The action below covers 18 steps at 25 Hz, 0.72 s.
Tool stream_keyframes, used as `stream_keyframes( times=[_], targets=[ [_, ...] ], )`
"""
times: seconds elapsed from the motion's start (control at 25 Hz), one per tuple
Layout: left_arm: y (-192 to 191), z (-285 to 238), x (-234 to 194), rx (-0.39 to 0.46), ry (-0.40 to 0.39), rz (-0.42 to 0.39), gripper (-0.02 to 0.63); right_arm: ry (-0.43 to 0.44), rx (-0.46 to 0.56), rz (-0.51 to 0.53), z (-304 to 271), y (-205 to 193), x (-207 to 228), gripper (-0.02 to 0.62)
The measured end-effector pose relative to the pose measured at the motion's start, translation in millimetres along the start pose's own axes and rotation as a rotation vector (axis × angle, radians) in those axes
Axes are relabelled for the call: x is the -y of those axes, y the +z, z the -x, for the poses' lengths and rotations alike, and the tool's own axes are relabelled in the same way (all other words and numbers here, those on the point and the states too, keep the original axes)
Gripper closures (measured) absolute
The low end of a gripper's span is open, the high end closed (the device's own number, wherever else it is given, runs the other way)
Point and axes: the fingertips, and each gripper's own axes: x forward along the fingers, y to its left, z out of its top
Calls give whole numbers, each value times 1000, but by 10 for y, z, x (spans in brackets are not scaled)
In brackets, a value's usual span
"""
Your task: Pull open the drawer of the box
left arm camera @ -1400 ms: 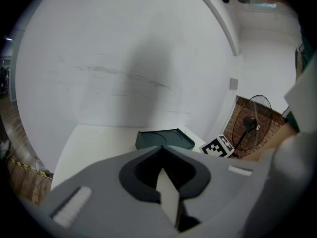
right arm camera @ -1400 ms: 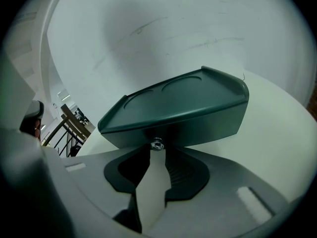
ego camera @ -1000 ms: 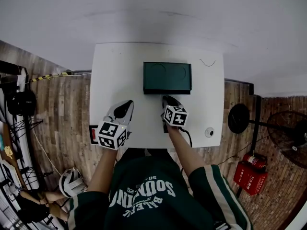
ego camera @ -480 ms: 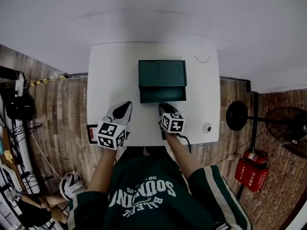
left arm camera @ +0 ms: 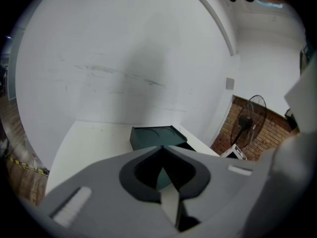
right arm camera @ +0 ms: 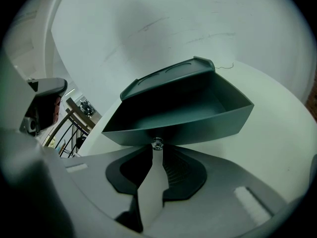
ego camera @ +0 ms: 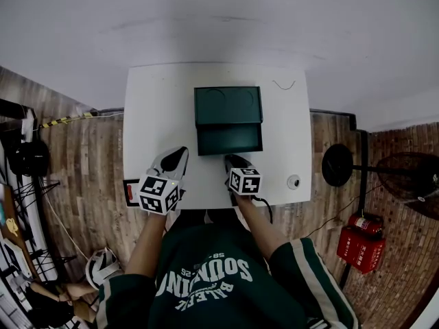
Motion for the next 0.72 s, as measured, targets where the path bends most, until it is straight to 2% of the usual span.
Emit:
stream_keyframes(
  times=[0.2,0.48,0.72],
  targets=[
    [-9,6,20,2,0,0,553,-6,-18,-24,40,-96,29,528],
    [5,42,39,8,-1,1,553,0,-29,37,89,-154,-61,529],
    [22,47,37,9,-4,-1,552,0,-50,28,57,-189,-50,529]
  ],
)
